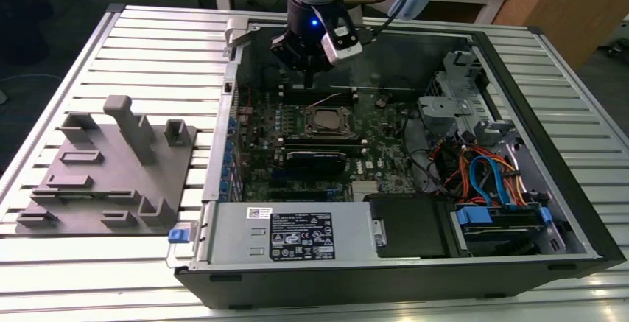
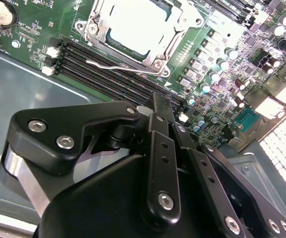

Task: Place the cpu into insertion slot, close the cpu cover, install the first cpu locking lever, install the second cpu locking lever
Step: 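Install the first cpu locking lever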

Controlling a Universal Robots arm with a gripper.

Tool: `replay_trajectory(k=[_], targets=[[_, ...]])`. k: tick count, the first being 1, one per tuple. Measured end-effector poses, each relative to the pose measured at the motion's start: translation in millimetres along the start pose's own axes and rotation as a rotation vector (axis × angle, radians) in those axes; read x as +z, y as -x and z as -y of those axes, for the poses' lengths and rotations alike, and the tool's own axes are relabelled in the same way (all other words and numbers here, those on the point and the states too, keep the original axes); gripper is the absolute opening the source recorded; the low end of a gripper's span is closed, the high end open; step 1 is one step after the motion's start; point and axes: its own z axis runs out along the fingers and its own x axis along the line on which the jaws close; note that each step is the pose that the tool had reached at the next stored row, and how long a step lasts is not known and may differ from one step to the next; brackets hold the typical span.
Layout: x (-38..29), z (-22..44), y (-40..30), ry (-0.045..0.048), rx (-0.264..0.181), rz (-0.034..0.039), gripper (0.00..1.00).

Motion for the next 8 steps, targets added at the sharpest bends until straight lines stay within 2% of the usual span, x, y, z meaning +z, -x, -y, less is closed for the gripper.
replay_trajectory(k=[7,8], targets=[[0.0,0.0,0.0,0.0004,0.000,0.0000,0.11],[0.1,0.3,0.0,0.0097,0.000,-0.0004,0.11]])
